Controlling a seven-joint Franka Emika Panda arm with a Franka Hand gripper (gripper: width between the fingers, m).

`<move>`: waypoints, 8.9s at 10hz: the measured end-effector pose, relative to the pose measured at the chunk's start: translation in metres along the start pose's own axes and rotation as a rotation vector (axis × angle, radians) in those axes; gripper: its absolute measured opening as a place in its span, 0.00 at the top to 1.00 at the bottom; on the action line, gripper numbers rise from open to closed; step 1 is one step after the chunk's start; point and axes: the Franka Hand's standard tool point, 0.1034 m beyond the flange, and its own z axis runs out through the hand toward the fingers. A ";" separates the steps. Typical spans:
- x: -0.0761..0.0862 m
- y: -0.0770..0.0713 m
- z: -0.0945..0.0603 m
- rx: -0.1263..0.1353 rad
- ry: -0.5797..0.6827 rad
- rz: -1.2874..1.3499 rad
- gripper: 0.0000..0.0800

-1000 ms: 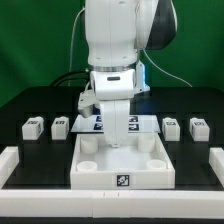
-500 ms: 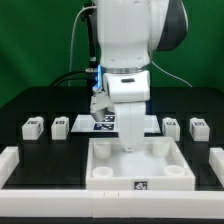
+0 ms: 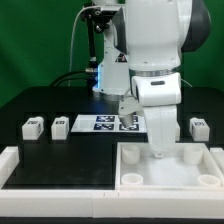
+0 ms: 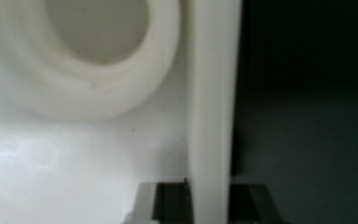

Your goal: Assemble one leg

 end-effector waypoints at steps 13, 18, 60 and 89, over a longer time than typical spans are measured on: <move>0.001 0.004 0.001 0.011 0.000 0.010 0.22; 0.000 0.004 0.002 0.011 -0.001 0.011 0.19; 0.105 -0.102 0.004 0.673 -0.682 1.462 0.19; 0.061 0.119 -0.173 -0.351 0.414 1.349 0.64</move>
Offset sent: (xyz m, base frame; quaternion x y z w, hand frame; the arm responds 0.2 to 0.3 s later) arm 0.0163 0.0134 -0.0030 -0.0113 0.0078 -0.0230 0.9996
